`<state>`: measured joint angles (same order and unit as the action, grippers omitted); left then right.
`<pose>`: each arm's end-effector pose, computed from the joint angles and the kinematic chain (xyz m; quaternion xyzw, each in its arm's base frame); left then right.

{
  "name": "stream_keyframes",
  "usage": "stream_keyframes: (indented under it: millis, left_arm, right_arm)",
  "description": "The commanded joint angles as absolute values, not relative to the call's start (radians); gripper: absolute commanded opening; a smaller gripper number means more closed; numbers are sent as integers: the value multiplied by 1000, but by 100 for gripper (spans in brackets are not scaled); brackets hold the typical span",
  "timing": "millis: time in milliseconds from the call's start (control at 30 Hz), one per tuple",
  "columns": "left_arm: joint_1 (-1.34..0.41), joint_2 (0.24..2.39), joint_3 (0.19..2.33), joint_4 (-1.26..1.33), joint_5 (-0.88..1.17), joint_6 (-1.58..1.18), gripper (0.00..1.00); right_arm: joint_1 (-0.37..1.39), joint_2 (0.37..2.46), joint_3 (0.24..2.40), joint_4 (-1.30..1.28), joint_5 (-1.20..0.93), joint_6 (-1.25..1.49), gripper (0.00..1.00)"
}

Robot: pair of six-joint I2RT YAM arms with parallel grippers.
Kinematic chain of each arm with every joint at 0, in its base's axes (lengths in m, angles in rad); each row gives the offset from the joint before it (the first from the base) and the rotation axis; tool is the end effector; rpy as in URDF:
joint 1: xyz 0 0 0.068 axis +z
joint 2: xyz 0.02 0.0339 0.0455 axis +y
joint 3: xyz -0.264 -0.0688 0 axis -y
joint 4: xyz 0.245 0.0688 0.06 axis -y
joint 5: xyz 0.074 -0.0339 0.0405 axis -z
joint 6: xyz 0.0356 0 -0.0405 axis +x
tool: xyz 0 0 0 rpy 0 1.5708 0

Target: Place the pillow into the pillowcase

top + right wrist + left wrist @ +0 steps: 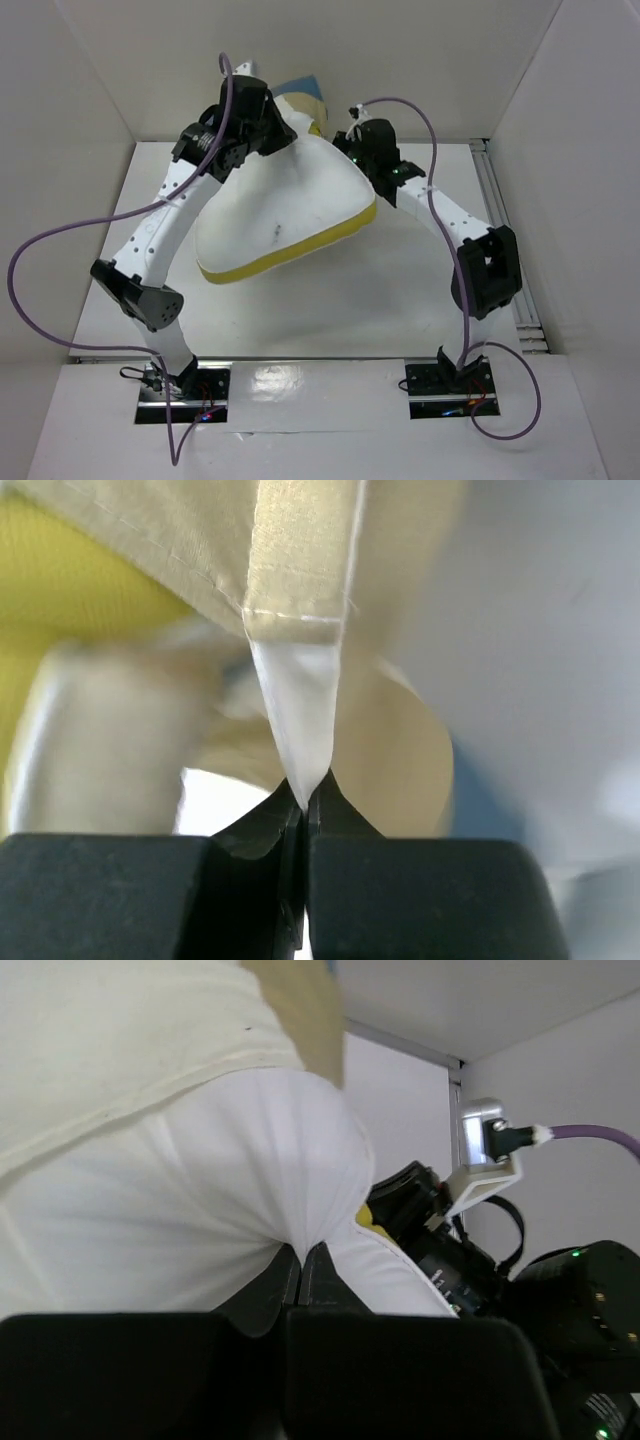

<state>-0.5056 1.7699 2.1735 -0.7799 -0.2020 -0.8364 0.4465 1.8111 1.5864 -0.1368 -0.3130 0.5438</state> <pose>0.3317 -0.1755 0.4837 -0.1914 0.8021 -0.2826 0.4900 0.3885 0.1981 0.3357 -0.0490 0.8160 0.3796 0.4332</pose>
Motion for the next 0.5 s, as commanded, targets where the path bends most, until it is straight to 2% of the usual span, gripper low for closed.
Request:
stream_keyframes:
  millis: [0,33,200,333,467]
  left_arm:
    - [-518,1700,2137,-695,-179,-822,0]
    - [-518,1675,2026,-695,-179,-834,0]
    - [-518,1600,1594,-596,-218,-882,0]
    - [-509,1629,1416,-529,-252,-905,0]
    - [-509,1663,1387,-508,-264,-914,0]
  right_arm:
    - [503,1688,1331,-37,-478,653,0]
    - [524,1660,1193,-16,-479,667,0]
    - [624,1554,892,35,-468,747,0]
    - [644,1532,836,-18,-417,730,0]
    - [634,1566,883,-75,-428,671,0]
